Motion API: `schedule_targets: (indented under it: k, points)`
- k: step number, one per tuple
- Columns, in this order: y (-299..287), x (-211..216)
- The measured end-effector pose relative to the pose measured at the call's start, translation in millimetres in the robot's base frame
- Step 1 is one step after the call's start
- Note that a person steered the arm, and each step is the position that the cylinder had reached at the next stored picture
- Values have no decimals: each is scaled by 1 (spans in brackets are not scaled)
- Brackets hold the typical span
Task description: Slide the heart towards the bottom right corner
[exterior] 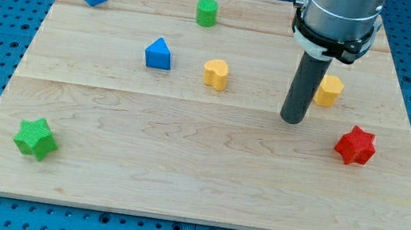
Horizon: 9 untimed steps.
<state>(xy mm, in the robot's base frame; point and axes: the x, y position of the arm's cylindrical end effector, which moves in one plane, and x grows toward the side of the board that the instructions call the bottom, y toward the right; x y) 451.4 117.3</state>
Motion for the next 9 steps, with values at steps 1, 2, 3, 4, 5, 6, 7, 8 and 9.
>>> schedule_targets:
  k: [1,2,3,4,5,6,7,8,9]
  points:
    - [0,0]
    - [0,-1]
    - [0,-6]
    - [-15,-23]
    - [-48,-65]
    - [-63,-105]
    - [-108,-90]
    - [-81,-25]
    - [-58,11]
